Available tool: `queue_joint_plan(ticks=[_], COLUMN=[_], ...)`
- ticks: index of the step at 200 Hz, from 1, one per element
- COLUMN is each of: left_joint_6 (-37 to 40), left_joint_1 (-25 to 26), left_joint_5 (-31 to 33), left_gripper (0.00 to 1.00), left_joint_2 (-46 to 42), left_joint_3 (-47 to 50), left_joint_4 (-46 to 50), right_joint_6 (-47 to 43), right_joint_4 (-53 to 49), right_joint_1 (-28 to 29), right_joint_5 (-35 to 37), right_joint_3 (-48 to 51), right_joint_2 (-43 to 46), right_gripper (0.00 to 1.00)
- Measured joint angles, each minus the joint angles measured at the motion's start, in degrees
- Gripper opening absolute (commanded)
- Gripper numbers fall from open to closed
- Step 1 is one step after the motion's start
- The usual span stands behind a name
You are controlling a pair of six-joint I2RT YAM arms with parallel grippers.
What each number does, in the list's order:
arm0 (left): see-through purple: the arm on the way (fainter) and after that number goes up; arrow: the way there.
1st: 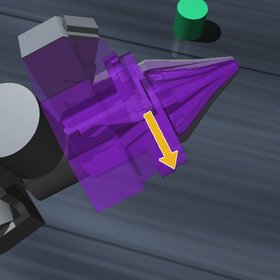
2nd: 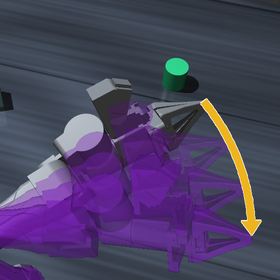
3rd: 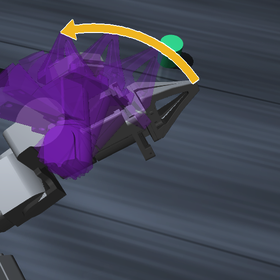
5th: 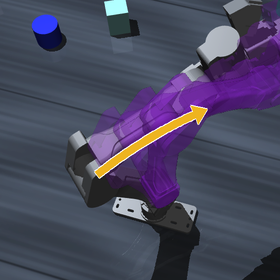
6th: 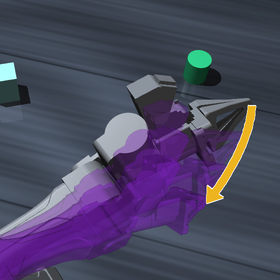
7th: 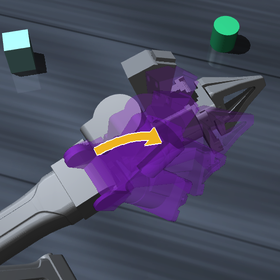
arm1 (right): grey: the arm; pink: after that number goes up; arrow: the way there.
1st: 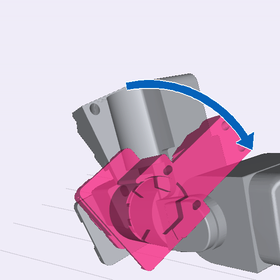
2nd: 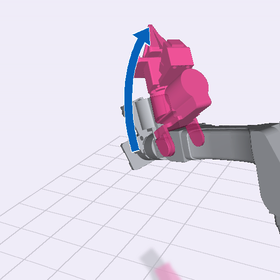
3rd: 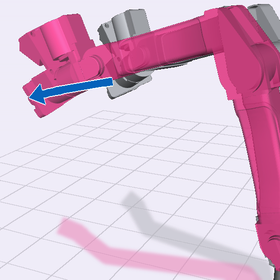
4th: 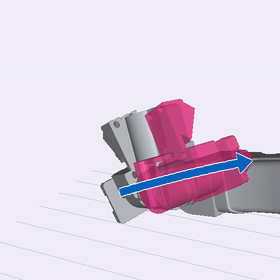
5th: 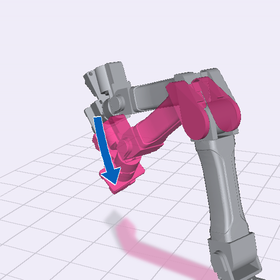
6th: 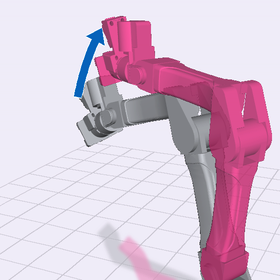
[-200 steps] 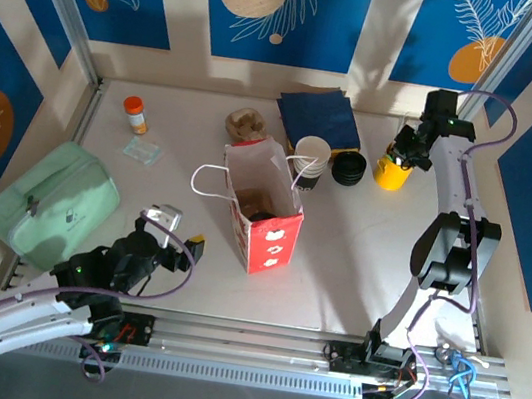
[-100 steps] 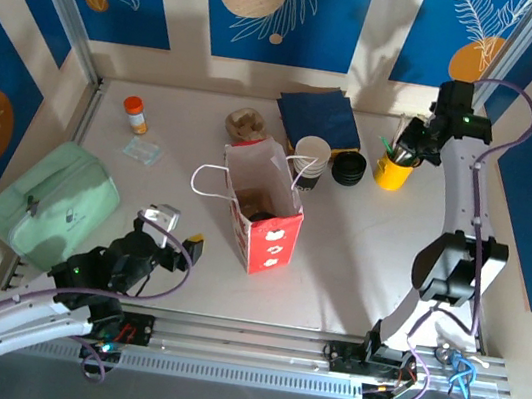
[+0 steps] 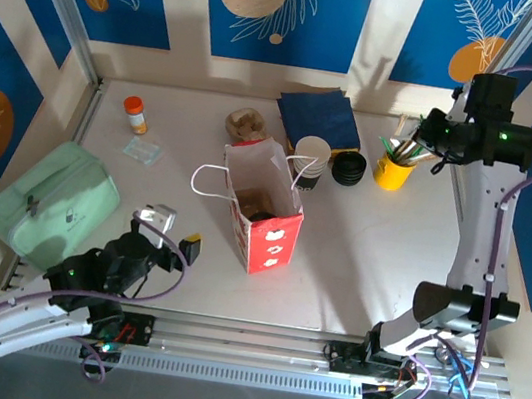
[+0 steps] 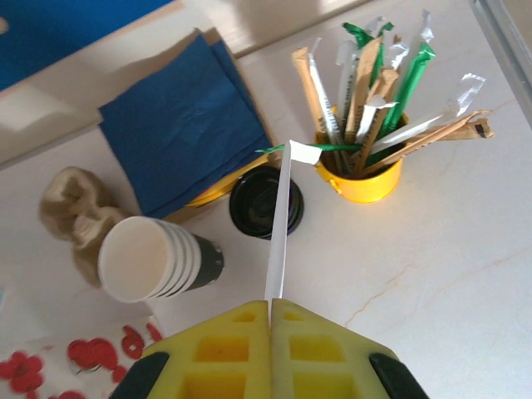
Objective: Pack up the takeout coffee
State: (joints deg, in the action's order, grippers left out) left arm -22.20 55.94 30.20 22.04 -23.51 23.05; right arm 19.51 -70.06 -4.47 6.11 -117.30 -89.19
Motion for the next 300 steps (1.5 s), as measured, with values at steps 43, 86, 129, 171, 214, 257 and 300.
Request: queue_joint_plan(ticks=[43,86,129,171,214,257,300], left_joint_6=[0.1,0.2,0.2,0.2,0.2,0.2,0.2], left_joint_1=[0.0,0.0,0.0,0.0,0.0,0.0,0.0], left_joint_5=[0.3,0.4,0.4,0.4,0.3,0.3,0.3], left_gripper=[0.95,0.94,0.94,0.94,0.94,0.94,0.94], left_joint_2=[-0.6,-0.6,-0.5,0.1,0.3,0.6,0.6], left_joint_3=[0.0,0.0,0.0,0.0,0.0,0.0,0.0], left_joint_4=[0.9,1.5,1.5,1.4,1.4,1.4,1.4], right_joint_6=[0.0,0.0,0.2,1.5,4.1,5.2,5.1], right_joint_4=[-4.1,-5.9,-6.0,-5.8,-4.8,-5.0,-8.7], right_joint_1=[0.0,2.3,3.0,3.0,7.1,15.7,24.1], right_joint_5=[-8.6,-17.3,-26.8,-34.4,-40.0,-39.3,-30.4], right_joint_3=[-4.0,-5.2,-5.8,-7.5,-8.9,-11.3,-14.0], right_joint_2=[3.4,6.0,8.5,10.7,11.0,10.0,6.7], right_gripper=[0.04,0.02,0.02,0.05,0.04,0.03,0.0])
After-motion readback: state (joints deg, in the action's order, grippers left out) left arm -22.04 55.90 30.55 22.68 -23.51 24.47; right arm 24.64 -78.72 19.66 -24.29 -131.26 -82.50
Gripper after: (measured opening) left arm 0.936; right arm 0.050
